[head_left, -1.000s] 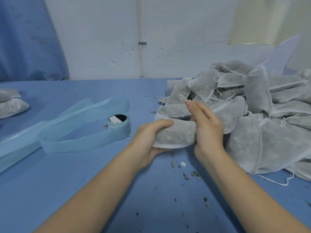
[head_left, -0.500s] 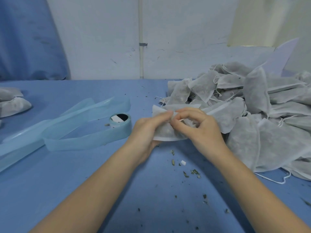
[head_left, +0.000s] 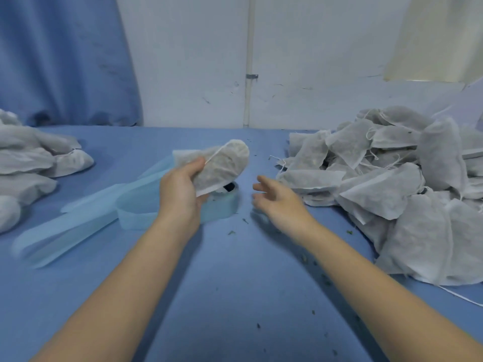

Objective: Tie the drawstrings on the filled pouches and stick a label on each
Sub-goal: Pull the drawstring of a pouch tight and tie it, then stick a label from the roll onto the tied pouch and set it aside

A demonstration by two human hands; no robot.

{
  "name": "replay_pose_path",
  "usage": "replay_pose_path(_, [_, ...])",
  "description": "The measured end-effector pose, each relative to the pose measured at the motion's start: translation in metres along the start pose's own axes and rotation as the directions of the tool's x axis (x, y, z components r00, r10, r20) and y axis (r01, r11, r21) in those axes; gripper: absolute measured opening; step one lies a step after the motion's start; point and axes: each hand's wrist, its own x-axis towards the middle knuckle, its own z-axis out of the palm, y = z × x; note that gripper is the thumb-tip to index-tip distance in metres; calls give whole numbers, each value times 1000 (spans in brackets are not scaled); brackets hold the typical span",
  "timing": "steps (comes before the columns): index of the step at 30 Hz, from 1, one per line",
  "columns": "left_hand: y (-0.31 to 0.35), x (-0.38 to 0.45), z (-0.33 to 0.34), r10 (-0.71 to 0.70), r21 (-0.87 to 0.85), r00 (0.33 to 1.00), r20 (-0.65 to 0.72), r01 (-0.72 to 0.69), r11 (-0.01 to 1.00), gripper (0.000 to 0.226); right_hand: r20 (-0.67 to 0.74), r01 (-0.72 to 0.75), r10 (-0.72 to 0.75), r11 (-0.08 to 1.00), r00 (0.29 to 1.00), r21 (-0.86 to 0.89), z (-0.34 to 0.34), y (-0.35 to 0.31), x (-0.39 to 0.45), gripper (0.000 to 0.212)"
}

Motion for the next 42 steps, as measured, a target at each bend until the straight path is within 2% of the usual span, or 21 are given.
replay_pose_path(2, [9, 10, -4, 17, 4, 999, -45, -17, 1000, 14, 64, 30, -22, 991, 998, -127, 10, -2, 10, 72])
replay_pose_path(6, [16, 21, -9, 40, 86, 997, -71, -34, 996, 13, 130, 55, -39, 992, 991, -118, 24, -4, 27, 91])
replay_pose_path(9, [16, 24, -12, 28, 146, 997, -77, -17, 989, 11, 120, 55, -37, 987, 992, -149, 32, 0, 38, 90])
replay_pose_path(11, [17, 26, -14, 25, 163, 996, -86, -11, 987, 10, 87, 73, -61, 987, 994, -140, 39, 1, 43, 78])
replay_pose_path(13, [19, 26, -14, 23, 173, 996, -83, -9, 985, 22, 23, 104, -102, 984, 995, -142, 47, 0, 44, 64])
replay_pose_path(15, [18, 26, -13, 20, 199, 998, -55, -9, 980, 28, -63, 105, -125, 962, 990, -251, 54, -4, 43, 62])
replay_pose_path(18, [14, 26, -12, -6, 264, 1000, -14, 9, 964, 29, -131, 53, -122, 898, 984, -436, 60, -6, 39, 74])
replay_pose_path(21, [7, 28, -13, 22, 362, 999, -28, -11, 932, 29, -125, 43, -97, 925, 987, -377, 63, -6, 35, 80])
replay_pose_path(24, [2, 28, -11, 53, 427, 998, -34, -34, 904, 25, -41, 94, -107, 964, 993, -247, 56, -5, 28, 83])
replay_pose_path(27, [-2, 31, -12, 66, 435, 996, -53, -36, 899, 27, 99, 111, -96, 980, 990, -163, 41, -2, 22, 75])
replay_pose_path(29, [-4, 31, -13, 79, 440, 994, -68, -41, 897, 26, 137, 90, -71, 986, 988, -138, 31, 0, 20, 76])
replay_pose_path(33, [-6, 31, -13, 106, 455, 992, -71, -63, 888, 24, 20, 29, -27, 997, 999, -74, 23, 5, 15, 56])
replay_pose_path(38, [-8, 31, -14, 121, 490, 990, -74, -70, 869, 10, -139, 120, -135, 986, 981, -112, 35, 8, 11, 18])
replay_pose_path(42, [-9, 31, -15, 121, 502, 991, -64, -73, 862, 12, -224, 140, -156, 986, 962, -86, 39, 11, 12, 13])
